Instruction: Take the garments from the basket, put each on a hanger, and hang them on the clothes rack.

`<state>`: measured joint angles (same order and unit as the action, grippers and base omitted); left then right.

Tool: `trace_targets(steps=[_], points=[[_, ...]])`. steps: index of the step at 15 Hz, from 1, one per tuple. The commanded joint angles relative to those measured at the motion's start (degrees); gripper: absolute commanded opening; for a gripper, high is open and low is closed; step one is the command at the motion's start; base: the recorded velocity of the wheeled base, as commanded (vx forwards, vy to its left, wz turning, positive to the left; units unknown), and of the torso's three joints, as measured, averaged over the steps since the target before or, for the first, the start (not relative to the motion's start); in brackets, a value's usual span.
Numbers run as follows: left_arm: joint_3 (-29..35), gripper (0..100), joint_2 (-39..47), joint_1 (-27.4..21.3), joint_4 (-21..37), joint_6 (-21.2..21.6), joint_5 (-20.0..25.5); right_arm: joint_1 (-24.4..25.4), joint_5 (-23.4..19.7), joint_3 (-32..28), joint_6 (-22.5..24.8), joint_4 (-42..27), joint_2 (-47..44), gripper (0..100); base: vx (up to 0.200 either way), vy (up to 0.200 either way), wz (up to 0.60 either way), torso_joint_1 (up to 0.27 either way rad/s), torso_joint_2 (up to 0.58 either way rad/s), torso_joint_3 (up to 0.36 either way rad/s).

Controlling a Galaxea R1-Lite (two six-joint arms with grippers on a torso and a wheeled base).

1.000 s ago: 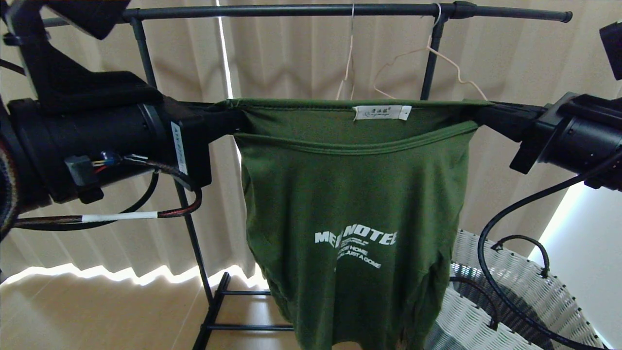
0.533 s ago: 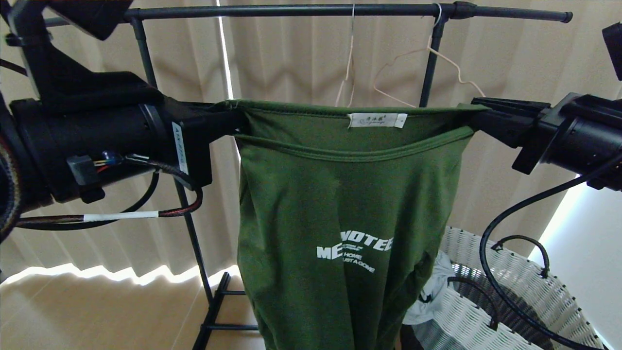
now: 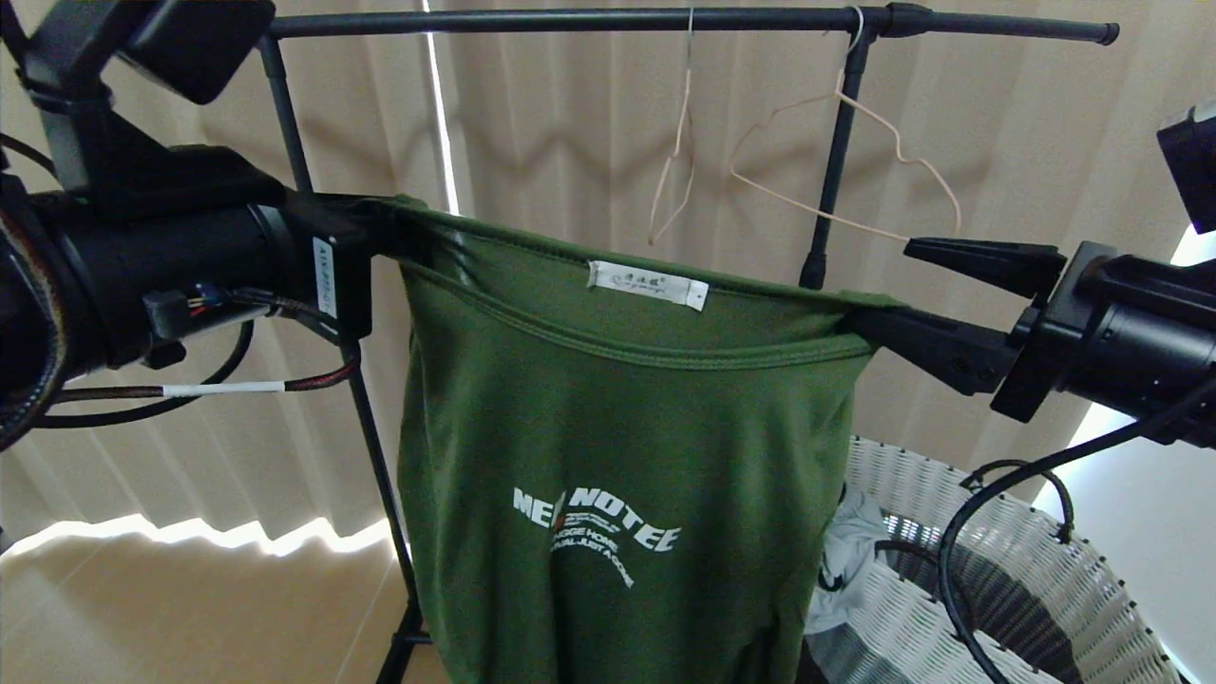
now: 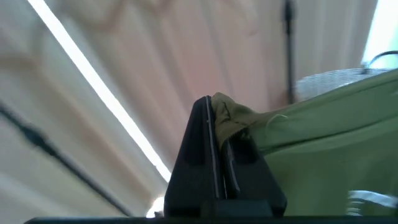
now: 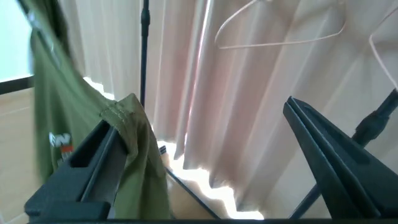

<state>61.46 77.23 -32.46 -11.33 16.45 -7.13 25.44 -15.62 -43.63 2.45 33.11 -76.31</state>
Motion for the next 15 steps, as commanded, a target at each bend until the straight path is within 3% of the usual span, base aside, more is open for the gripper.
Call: trace_targets(steps=[1,6,11,12,14,15], points=[[-0.91,0,-0.06,2.05,-0.10,0.08,-0.08,0.31,-0.12,1.18,-0.08,-0.06,1.96,100,0.000,0.000,0.00,0.000,0.00,0.000],[-5.13,0,-0.67,2.76,-0.19,-0.27,-0.08,-0.04,-1.87,6.36,-1.92,-0.50,7.06,100,0.000,0.000,0.00,0.000,0.00,0.000],[-10.58,0,-6.65,4.43,-0.10,-0.01,-0.08,-4.79,-1.61,10.41,-0.52,-0.68,8.81,100,0.000,0.000,0.00,0.000,0.00,0.000],[-12.77,0,-9.02,5.48,-0.01,0.08,-0.08,-7.34,-1.52,11.73,1.15,-0.68,8.90,100,0.000,0.000,0.00,0.000,0.00,0.000],[-23.58,0,-19.83,12.95,-0.01,-0.27,0.10,-19.90,-1.52,18.76,11.61,-0.24,9.87,100,0.000,0.000,0.00,0.000,0.00,0.000],[-27.80,0,-24.14,15.85,-0.10,-0.62,0.28,-22.01,-1.43,21.13,12.75,0.11,10.13,100,0.000,0.000,0.00,0.000,0.00,0.000]])
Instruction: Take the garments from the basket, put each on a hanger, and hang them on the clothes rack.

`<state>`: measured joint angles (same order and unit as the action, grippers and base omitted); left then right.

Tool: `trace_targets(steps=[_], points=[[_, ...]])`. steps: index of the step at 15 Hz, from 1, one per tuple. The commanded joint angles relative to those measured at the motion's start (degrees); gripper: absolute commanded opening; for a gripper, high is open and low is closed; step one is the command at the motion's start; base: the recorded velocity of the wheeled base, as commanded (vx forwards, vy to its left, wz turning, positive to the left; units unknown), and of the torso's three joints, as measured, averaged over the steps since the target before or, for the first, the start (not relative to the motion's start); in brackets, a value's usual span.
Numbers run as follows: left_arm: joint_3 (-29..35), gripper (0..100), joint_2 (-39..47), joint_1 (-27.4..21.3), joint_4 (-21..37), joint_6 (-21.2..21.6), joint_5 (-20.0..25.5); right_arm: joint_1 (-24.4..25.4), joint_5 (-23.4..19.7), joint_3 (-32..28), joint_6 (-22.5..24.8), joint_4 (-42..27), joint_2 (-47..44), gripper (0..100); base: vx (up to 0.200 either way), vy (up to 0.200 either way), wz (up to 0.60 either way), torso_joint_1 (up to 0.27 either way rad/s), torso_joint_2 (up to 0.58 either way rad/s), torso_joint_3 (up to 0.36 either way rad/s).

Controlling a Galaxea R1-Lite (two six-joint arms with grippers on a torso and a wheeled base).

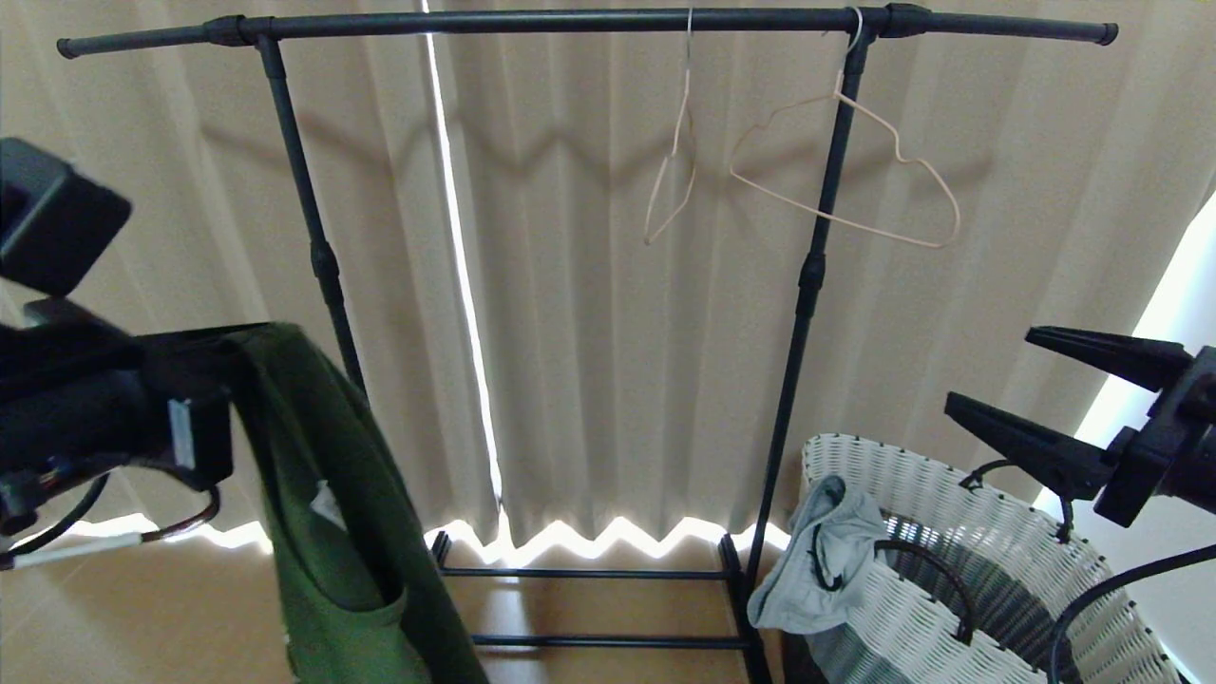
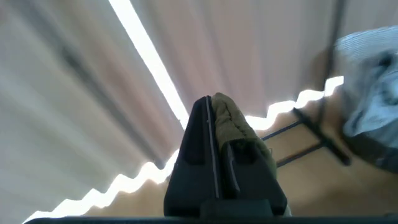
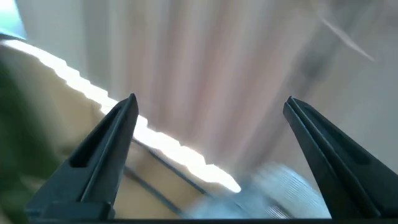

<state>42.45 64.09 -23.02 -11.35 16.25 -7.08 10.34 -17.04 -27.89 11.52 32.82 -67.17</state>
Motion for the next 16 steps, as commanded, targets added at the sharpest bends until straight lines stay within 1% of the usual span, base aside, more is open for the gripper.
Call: trace_targets(steps=[1,2,3,4,5,7,8,9,10,11,12,13,16], points=[[-11.69,0,-13.90,8.87,0.01,-1.04,0.32,-7.79,0.61,6.89,3.51,0.67,1.25,100,0.000,0.000,0.00,0.000,0.00,0.000],[-16.61,0,-19.79,14.05,0.01,-3.86,0.58,-8.76,3.68,9.79,2.63,2.34,2.04,100,0.000,0.000,0.00,0.000,0.00,0.000],[-18.54,0,-23.13,15.98,0.01,-5.26,1.02,-8.84,6.58,11.90,1.40,4.27,2.66,100,0.000,0.000,0.00,0.000,0.00,0.000],[-19.95,0,-25.94,16.86,0.19,-6.41,1.90,-8.84,9.04,14.18,0.61,6.65,3.45,100,0.000,0.000,0.00,0.000,0.00,0.000],[-20.91,0,-27.88,16.95,0.28,-7.11,2.42,-8.76,10.45,15.94,0.43,8.67,4.06,100,0.000,0.000,0.00,0.000,0.00,0.000],[-22.50,0,-29.90,16.95,0.36,-7.55,2.60,-8.93,11.33,19.81,0.35,12.18,7.84,100,0.000,0.000,0.00,0.000,0.00,0.000],[-22.50,0,-29.81,16.86,0.36,-7.55,2.69,-8.93,11.33,21.48,0.43,11.83,11.01,100,0.000,0.000,0.00,0.000,0.00,0.000],[-22.76,0,-29.72,16.60,0.28,-7.46,3.74,-8.84,11.42,21.92,0.70,10.86,13.91,100,0.000,0.000,0.00,0.000,0.00,0.000],[-23.11,0,-29.72,16.60,0.36,-7.46,4.80,-8.84,11.51,21.56,0.70,10.60,14.44,100,0.000,0.000,0.00,0.000,0.00,0.000],[-24.34,0,-29.63,16.60,0.28,-7.37,6.82,-9.02,12.38,19.10,0.78,10.34,14.26,100,0.000,0.000,0.00,0.000,0.00,0.000],[-24.61,0,-29.63,16.60,0.28,-7.37,7.43,-9.20,13.35,18.22,0.61,10.25,14.26,100,0.000,0.000,0.00,0.000,0.00,0.000],[-24.61,0,-29.28,16.60,0.28,-7.29,7.61,-9.72,14.32,17.96,0.61,10.34,14.08,100,0.000,0.000,0.00,0.000,0.00,0.000],[-24.61,0,-29.19,16.60,0.01,-6.93,7.61,-9.99,14.32,18.22,0.61,10.16,12.68,100,0.000,0.000,0.00,0.000,0.00,0.000]])
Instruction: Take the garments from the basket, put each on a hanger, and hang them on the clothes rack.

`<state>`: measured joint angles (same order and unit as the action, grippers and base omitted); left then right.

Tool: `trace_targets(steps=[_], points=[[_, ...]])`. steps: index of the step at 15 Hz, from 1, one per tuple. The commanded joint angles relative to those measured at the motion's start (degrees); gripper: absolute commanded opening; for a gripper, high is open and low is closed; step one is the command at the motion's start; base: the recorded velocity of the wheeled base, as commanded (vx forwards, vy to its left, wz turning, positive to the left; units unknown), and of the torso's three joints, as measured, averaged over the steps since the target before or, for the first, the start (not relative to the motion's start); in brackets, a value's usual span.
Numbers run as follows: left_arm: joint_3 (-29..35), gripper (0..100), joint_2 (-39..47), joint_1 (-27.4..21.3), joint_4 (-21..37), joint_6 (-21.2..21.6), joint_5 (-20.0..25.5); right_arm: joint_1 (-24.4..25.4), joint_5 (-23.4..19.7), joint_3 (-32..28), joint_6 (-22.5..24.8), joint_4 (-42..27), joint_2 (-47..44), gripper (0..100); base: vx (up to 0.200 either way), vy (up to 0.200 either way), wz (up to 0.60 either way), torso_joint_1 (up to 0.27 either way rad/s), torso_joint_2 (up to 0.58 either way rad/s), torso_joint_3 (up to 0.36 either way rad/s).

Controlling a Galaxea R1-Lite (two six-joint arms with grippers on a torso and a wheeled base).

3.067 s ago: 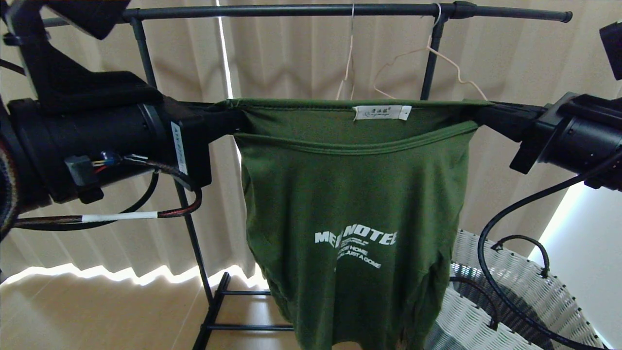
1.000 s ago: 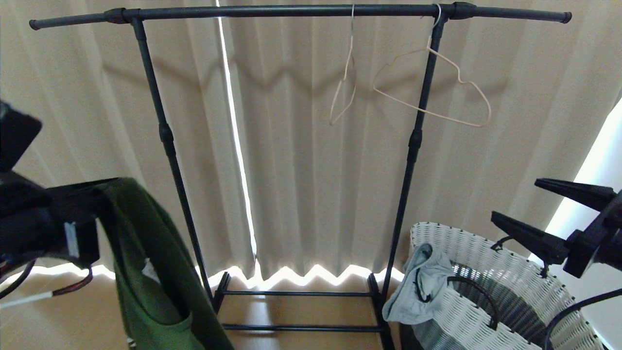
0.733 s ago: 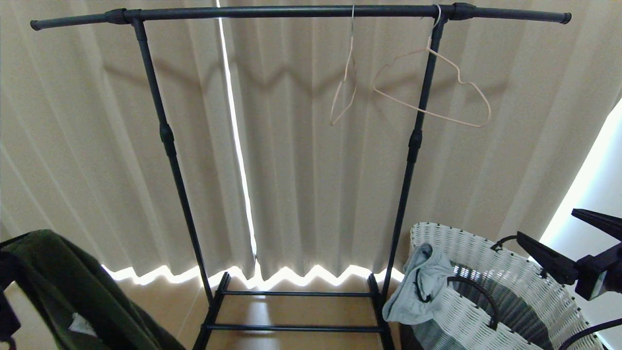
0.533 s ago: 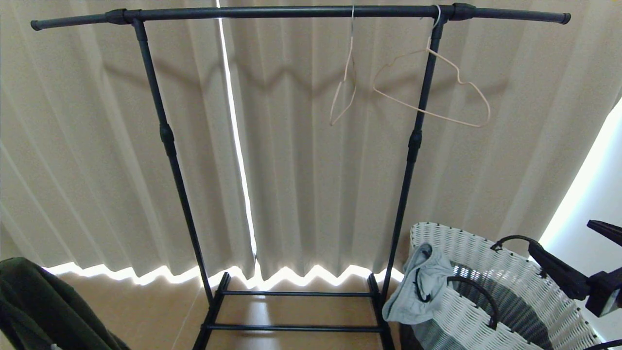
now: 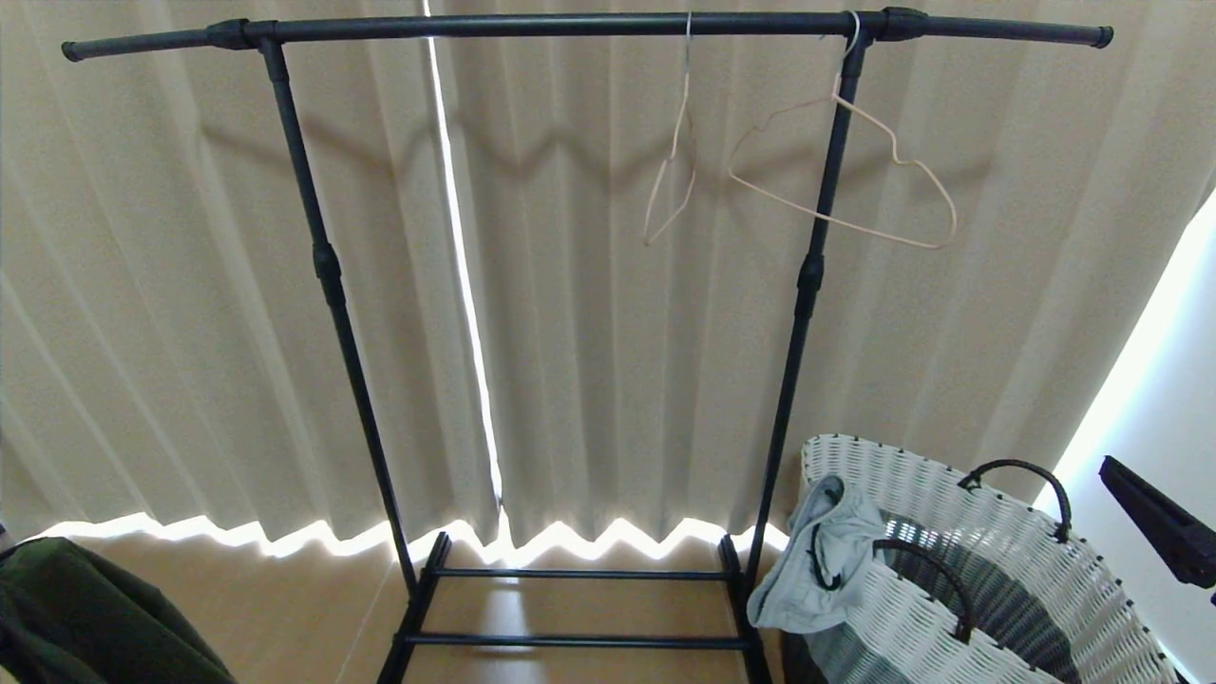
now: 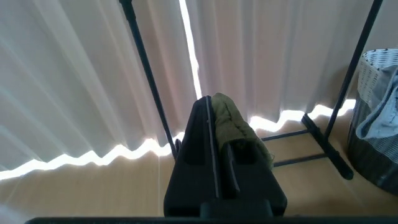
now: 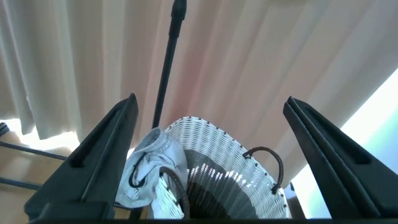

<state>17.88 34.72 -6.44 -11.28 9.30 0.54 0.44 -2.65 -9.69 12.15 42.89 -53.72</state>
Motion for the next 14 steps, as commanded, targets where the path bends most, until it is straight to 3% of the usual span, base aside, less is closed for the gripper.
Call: trace_targets(steps=[1,4,14], points=[[-0.04,0,0.17,-0.07,-0.06,0.01,-0.01,-0.09,0.01,0.11,-0.03,0.09,-1.21,100,0.000,0.000,0.00,0.051,-0.14,-0.105],[0.31,0,0.17,-0.16,-0.15,0.10,-0.01,-0.09,-0.26,0.38,-0.03,0.09,-1.47,100,0.000,0.000,0.00,0.079,-0.31,-0.238],[0.05,0,0.17,-0.16,-1.73,0.10,0.08,-0.09,-0.34,1.61,-0.11,0.09,-1.47,100,0.000,0.000,0.00,0.181,-0.47,-0.280]])
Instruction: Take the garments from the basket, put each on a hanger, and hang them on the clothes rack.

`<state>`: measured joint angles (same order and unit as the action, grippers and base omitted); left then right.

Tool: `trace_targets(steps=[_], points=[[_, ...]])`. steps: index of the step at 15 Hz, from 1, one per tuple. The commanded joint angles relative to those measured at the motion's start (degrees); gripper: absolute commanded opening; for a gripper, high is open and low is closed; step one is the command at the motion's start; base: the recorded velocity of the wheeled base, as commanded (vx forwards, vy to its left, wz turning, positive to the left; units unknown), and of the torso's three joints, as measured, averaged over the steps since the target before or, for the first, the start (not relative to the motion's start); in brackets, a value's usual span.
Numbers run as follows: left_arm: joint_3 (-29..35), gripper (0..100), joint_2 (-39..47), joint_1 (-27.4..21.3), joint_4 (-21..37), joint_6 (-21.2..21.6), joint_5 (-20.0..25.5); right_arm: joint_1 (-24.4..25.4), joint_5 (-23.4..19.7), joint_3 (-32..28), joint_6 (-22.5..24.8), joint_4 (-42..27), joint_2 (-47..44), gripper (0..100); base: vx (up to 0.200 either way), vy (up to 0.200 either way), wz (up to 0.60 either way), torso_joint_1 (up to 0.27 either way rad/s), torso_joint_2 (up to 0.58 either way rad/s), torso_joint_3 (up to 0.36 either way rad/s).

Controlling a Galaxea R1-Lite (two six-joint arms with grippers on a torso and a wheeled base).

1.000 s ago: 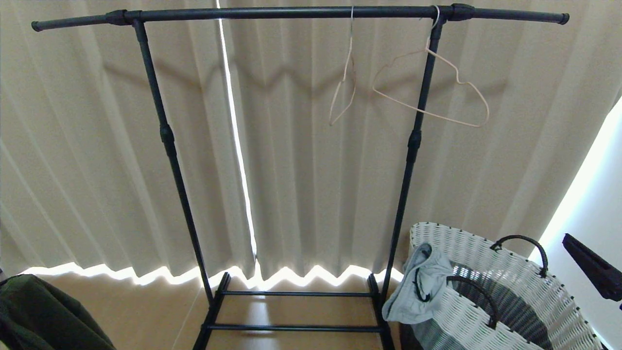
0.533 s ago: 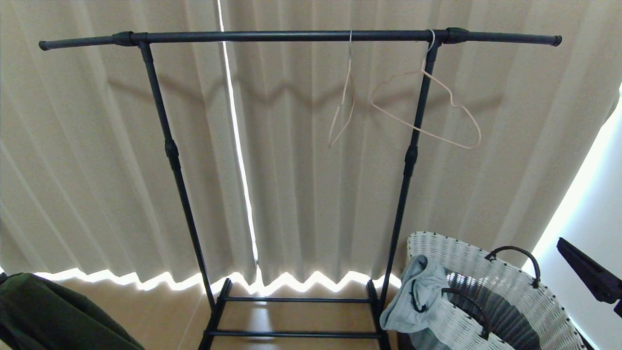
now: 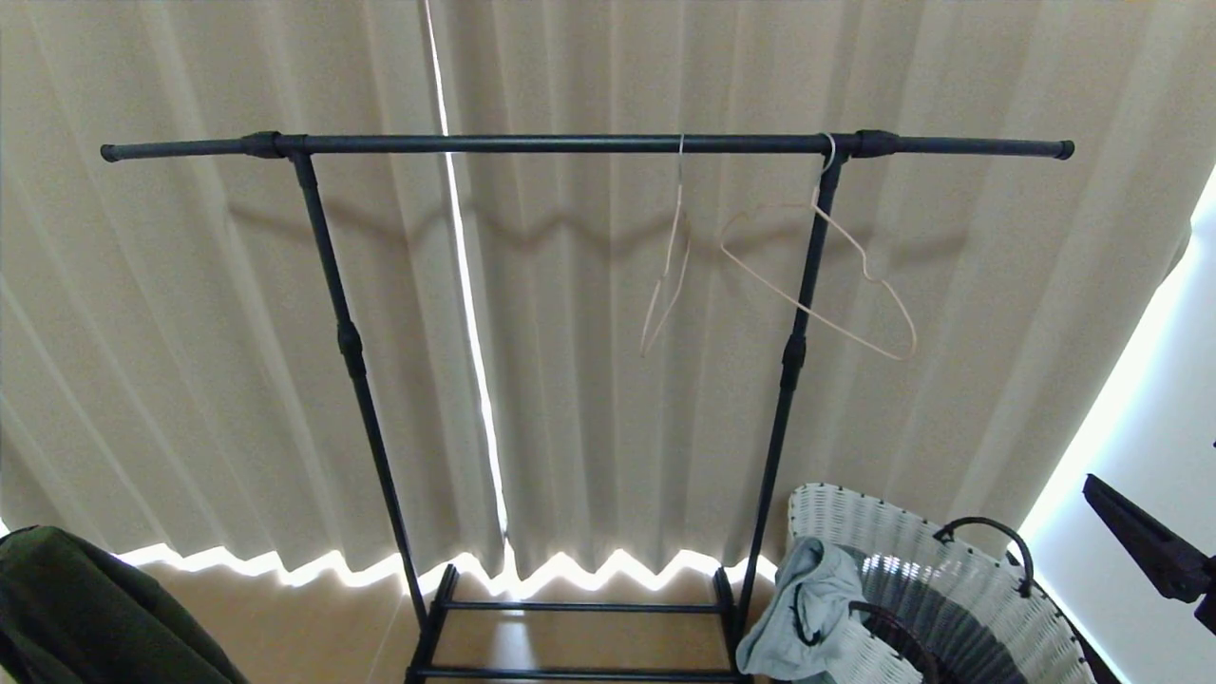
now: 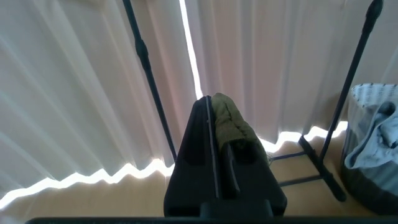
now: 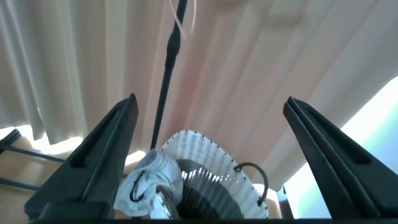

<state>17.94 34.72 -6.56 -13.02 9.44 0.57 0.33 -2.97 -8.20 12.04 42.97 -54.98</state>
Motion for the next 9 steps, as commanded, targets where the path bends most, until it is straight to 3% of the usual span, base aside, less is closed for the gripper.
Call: trace_targets(steps=[1,9], points=[[-0.10,0,0.17,-0.03,0.01,-0.03,-0.05,0.11,-0.10,0.12,0.00,0.01,-0.22,100,0.000,0.000,0.00,0.203,-0.47,-0.271],[-0.28,0,0.26,-0.03,0.28,-0.47,0.04,0.29,-0.19,0.82,-0.09,0.01,-0.04,100,0.000,0.000,0.00,0.221,-0.49,-0.272]])
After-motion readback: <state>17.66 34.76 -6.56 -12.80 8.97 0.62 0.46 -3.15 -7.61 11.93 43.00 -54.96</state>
